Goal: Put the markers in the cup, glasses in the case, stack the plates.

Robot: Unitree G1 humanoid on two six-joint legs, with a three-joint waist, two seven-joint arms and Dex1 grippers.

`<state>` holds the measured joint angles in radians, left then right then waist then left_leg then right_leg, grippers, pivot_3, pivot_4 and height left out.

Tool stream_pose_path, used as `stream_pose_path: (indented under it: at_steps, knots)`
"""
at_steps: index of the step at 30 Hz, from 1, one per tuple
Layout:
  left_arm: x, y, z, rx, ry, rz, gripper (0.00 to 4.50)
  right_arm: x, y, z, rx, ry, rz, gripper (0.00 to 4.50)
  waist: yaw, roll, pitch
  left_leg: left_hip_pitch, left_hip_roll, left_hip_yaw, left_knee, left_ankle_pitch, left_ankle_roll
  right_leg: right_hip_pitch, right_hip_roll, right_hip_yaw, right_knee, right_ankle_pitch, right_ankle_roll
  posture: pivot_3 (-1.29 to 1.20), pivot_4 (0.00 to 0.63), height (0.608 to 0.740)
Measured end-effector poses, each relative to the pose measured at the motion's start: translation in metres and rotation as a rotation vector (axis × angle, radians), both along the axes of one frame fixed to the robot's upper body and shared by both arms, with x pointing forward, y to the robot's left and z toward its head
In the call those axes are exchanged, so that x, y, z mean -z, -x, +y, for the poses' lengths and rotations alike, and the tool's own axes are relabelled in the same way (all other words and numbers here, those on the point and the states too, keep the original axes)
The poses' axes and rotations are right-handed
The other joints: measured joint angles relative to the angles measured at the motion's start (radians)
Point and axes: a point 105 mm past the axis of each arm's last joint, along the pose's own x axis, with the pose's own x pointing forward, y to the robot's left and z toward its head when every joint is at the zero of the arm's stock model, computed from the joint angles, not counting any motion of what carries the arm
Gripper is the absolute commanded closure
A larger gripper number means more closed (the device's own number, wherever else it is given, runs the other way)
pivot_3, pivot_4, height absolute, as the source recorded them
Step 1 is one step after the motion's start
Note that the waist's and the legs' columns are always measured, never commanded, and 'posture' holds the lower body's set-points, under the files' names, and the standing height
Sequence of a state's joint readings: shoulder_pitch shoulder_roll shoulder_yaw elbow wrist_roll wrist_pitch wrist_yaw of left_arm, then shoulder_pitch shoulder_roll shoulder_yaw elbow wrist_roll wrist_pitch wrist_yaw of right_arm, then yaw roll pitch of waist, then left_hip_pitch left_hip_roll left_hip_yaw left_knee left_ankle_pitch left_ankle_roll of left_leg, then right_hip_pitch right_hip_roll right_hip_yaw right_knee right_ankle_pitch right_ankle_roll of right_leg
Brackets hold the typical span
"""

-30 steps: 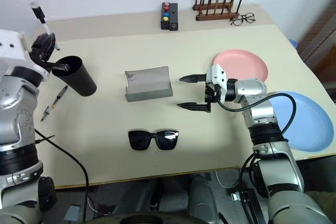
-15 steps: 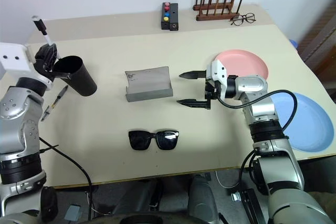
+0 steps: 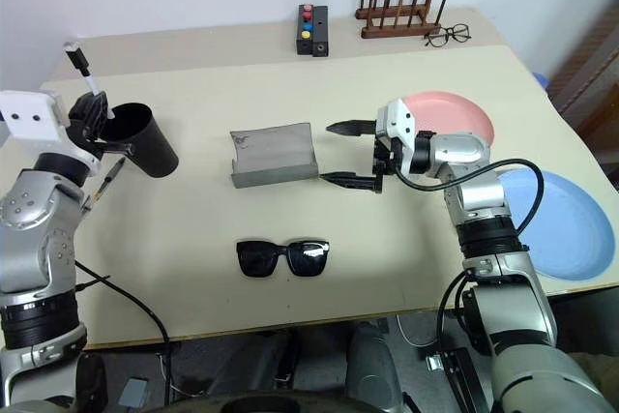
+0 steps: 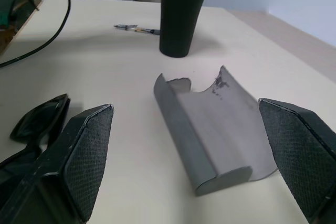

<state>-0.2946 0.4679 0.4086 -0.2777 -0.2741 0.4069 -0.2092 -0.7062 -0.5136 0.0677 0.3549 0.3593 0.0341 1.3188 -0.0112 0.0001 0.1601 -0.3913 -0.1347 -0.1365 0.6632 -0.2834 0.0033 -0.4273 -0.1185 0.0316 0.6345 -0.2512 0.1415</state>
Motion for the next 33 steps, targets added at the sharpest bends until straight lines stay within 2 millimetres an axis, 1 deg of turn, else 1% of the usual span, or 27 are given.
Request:
stream_pose_path:
  at_steps: [6, 19, 29, 30, 33]
  knots:
    - [0.002, 0.001, 0.000, -0.001, -0.001, 0.005, 4.45, -0.001, -0.003, 0.007, 0.018, -0.032, 0.000, 0.00, 0.000, 0.000, 0.000, 0.000, 0.000, 0.000, 0.000, 0.000, 0.000, 0.000, 0.000, 0.000, 0.000, 0.000, 0.000, 0.00, 0.150, 0.740]
    - [0.005, 0.003, 0.000, -0.003, -0.003, 0.014, 4.45, -0.009, -0.004, 0.006, 0.013, -0.109, -0.019, 0.00, -0.001, 0.000, 0.000, 0.000, 0.000, 0.000, 0.000, 0.000, 0.000, 0.000, 0.000, 0.000, 0.000, 0.000, 0.000, 0.00, 0.150, 0.740]
    - [0.009, 0.004, 0.003, -0.021, 0.005, 0.024, 4.45, -0.010, -0.003, 0.008, -0.004, -0.108, -0.024, 0.00, -0.001, 0.000, 0.000, 0.000, 0.000, 0.000, 0.000, 0.000, 0.000, 0.000, 0.000, 0.000, 0.000, 0.000, 0.000, 0.00, 0.150, 0.740]
    - [0.010, 0.004, 0.003, -0.023, 0.007, 0.025, 4.11, -0.010, -0.003, 0.008, -0.005, -0.108, -0.024, 0.00, 0.000, 0.000, 0.000, 0.000, 0.000, 0.000, 0.000, 0.000, 0.000, 0.000, 0.000, 0.000, 0.000, 0.000, 0.000, 0.00, 0.150, 0.740]
    - [0.013, 0.004, 0.004, -0.034, 0.011, 0.032, 2.86, -0.010, -0.003, 0.008, -0.005, -0.108, -0.023, 0.00, -0.001, 0.000, 0.000, 0.000, 0.000, 0.000, 0.000, 0.000, 0.000, 0.000, 0.000, 0.000, 0.000, 0.000, 0.000, 0.00, 0.150, 0.740]
